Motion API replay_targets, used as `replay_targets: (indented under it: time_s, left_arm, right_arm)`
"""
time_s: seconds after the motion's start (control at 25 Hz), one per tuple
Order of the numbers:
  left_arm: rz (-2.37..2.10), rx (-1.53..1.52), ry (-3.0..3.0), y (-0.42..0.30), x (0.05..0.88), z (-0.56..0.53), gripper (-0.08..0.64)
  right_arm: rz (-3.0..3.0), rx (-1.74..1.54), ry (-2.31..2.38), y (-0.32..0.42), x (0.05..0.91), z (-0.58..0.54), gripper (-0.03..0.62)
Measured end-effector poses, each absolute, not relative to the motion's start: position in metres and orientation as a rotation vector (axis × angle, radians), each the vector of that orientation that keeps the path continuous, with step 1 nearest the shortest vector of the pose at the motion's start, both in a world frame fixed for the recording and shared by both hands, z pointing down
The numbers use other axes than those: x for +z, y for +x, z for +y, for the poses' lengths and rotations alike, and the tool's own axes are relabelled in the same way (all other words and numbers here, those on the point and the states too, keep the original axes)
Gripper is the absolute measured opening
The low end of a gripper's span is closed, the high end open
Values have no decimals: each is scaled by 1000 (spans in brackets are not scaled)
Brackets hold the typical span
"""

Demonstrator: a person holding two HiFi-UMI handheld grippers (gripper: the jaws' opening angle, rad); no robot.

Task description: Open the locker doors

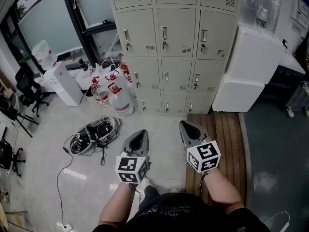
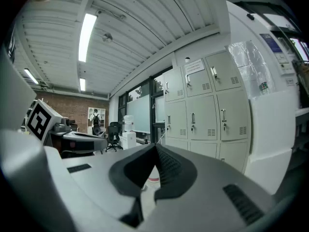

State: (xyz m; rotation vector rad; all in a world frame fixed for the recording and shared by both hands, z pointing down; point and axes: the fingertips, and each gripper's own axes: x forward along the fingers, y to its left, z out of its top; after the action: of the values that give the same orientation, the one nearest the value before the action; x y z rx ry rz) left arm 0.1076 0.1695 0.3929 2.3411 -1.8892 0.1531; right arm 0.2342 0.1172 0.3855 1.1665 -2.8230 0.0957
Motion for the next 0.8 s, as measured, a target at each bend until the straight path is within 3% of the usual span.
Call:
replay_targets:
  time_s: [0.8]
  left_arm:
    - [-1887, 161, 2324, 86, 398, 160, -2]
  right_arm:
    - [-2847, 86, 1104, 206, 390, 111, 0]
